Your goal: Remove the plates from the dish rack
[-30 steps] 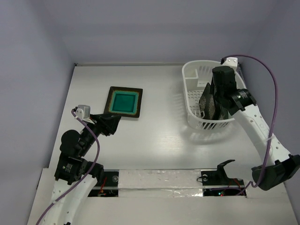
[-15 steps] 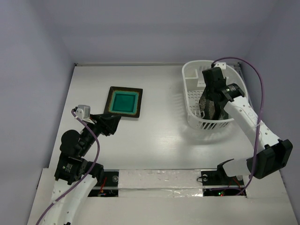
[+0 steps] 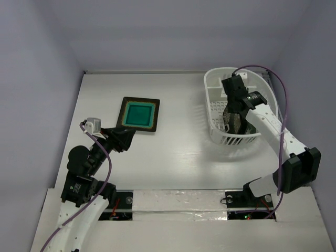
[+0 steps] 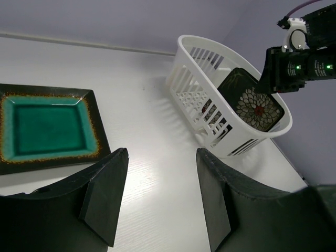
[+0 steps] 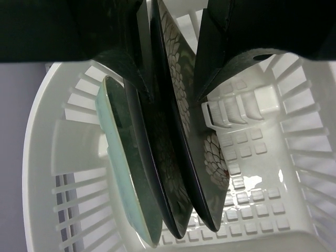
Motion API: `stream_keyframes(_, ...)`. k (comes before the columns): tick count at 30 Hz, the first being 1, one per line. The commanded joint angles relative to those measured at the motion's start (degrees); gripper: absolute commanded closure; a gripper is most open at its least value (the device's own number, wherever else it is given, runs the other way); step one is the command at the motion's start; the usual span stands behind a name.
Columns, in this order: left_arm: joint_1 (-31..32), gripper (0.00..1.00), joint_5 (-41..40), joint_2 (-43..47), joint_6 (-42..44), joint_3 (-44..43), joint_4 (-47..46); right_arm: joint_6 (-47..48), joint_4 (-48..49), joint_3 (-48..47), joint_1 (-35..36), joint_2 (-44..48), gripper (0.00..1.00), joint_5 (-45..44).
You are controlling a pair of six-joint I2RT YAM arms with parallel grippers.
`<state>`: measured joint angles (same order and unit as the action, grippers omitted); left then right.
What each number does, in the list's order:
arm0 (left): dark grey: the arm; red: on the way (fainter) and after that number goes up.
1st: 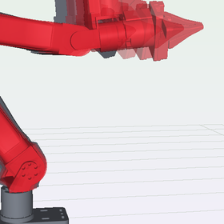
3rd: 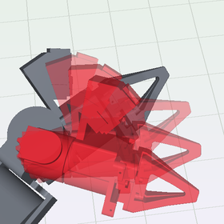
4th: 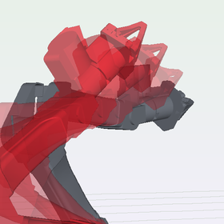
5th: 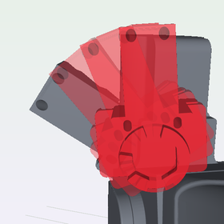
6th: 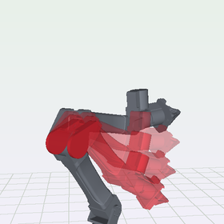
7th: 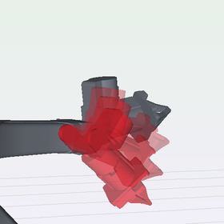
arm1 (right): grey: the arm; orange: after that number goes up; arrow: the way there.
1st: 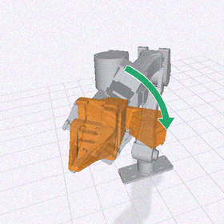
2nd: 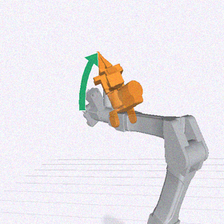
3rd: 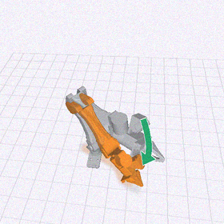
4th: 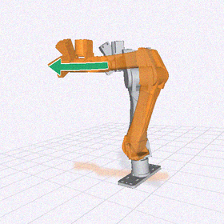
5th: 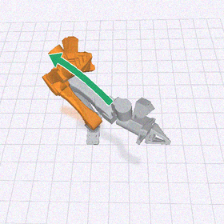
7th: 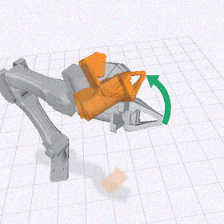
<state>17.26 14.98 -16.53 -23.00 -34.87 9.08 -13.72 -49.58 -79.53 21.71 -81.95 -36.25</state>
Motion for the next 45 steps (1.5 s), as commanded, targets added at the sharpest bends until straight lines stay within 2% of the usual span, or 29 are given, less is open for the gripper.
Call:
stream_keyframes(1,0.23,0.49,0.75,0.71,0.06,0.07,-2.14,0.18,-1.56,-1.33,0.17,-1.98,0.6,-2.41)
stream_keyframes(6,0.23,0.49,0.84,0.54,0.06,-0.02,-2.23,0.53,-2.1,-1.86,0.17,-3.91,0.62,-3.3)
stream_keyframes(11,0.23,0.49,0.93,0.8,0.06,-0.02,-2.4,0.71,-2.8,-1.77,0.17,-5.41,0.75,-5.06)
stream_keyframes(18,0.23,0.49,0.93,1.15,0.06,0.07,-2.4,1.24,-3.85,-3.17,0.17,-5.41,0.85,-6.46)
stream_keyframes(23,0.23,0.49,1.1,1.24,-0.02,0.07,-2.49,2.02,-4.99,-6.33,0.7,-5.5,0.99,-7.78)
stream_keyframes(45,0.23,0.49,1.1,0.8,-0.11,0.24,-2.67,5.01,-2.98,-11.44,3.86,1.7,1.0,-15.16)
